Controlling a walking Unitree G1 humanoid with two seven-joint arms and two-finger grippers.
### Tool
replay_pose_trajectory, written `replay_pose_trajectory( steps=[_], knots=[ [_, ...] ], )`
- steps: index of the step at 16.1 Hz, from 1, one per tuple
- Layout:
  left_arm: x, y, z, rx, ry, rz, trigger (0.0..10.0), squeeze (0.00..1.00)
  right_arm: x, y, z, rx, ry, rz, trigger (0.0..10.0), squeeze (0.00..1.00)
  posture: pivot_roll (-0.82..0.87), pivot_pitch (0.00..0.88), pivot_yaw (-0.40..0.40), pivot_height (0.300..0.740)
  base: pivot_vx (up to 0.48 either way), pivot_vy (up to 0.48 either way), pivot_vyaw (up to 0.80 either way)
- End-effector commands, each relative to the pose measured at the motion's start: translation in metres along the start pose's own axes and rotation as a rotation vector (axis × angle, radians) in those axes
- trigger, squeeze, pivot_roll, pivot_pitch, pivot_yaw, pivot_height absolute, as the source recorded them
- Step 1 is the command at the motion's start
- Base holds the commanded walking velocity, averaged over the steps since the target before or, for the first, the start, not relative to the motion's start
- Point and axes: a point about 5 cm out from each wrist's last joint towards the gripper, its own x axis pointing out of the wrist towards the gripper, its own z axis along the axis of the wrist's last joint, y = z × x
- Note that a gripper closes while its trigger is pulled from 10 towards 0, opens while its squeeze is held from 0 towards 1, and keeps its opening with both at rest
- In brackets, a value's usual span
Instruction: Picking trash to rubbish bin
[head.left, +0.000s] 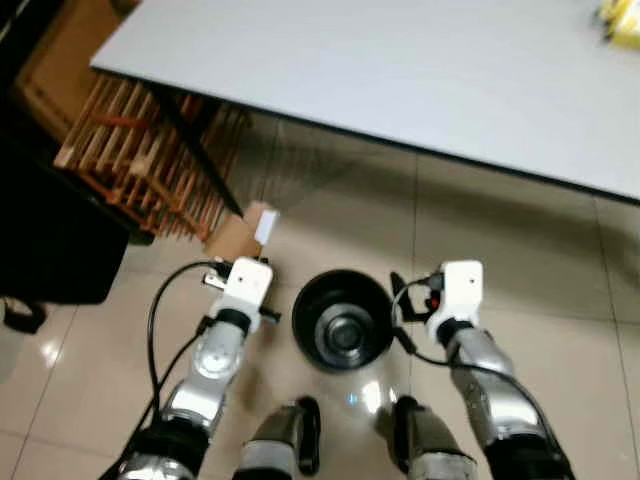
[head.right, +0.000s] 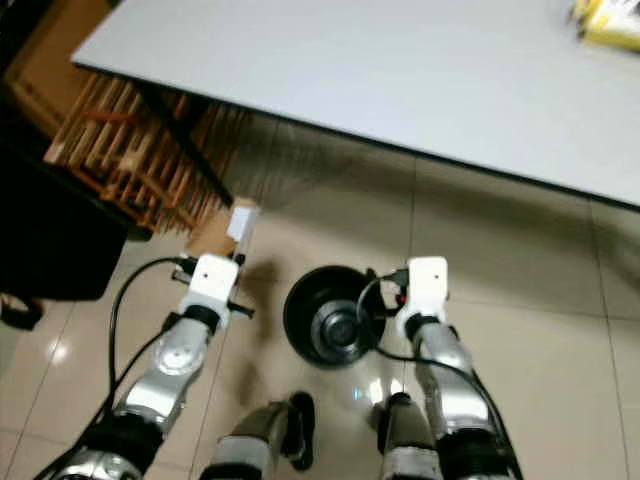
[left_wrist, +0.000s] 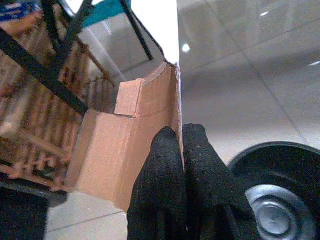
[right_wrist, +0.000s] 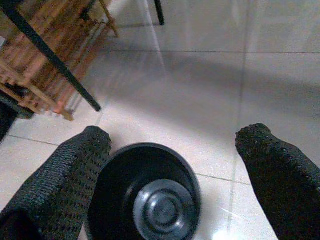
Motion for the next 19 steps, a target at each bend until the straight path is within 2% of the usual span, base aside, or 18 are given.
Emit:
replay_pose_trajectory(
  steps=[1, 5, 6, 10, 13, 17, 19],
  knots=[
    [-0.007, -0.007, -0.011, -0.005, 0.037, -0.036, 10.0, 0.0, -0.006, -0.002, -0.012, 0.014, 0.039, -0.016, 10.0, 0.0, 0.07, 0.332, 0.119, 0.74, 0.0, 0.0, 0.0],
    [-0.01, -0.034, -0.025, -0.062, 0.109, -0.138, 10.0, 0.0, -0.014, -0.005, -0.021, 0.006, 0.071, -0.022, 10.0, 0.0, 0.07, 0.364, 0.108, 0.74, 0.0, 0.0, 0.0],
    [-0.01, -0.037, -0.026, -0.065, 0.117, -0.148, 10.0, 0.0, -0.015, -0.005, -0.022, 0.005, 0.075, -0.024, 10.0, 0.0, 0.07, 0.364, 0.108, 0.74, 0.0, 0.0, 0.0],
    [-0.013, -0.063, -0.038, -0.093, 0.206, -0.231, 10.0, 0.0, -0.035, -0.004, -0.033, -0.008, 0.121, -0.009, 10.0, 0.0, 0.04, 0.441, 0.101, 0.74, 0.0, 0.0, 0.0],
    [-0.015, -0.075, -0.042, -0.144, 0.244, -0.27, 10.0, 0.0, -0.049, 0.003, -0.032, 0.001, 0.125, 0.011, 10.0, 0.0, 0.01, 0.496, 0.093, 0.74, 0.0, 0.0, 0.0],
    [-0.015, -0.086, -0.041, -0.14, 0.259, -0.302, 10.0, 0.0, -0.063, 0.007, -0.024, 0.002, 0.125, 0.025, 10.0, 0.0, -0.02, 0.562, 0.078, 0.74, 0.0, 0.0, 0.0],
    [-0.01, -0.084, -0.035, -0.123, 0.231, -0.294, 10.0, 0.0, -0.069, 0.008, -0.019, 0.006, 0.129, 0.024, 10.0, 0.0, -0.02, 0.586, 0.076, 0.74, 0.0, 0.0, 0.0]
  ],
)
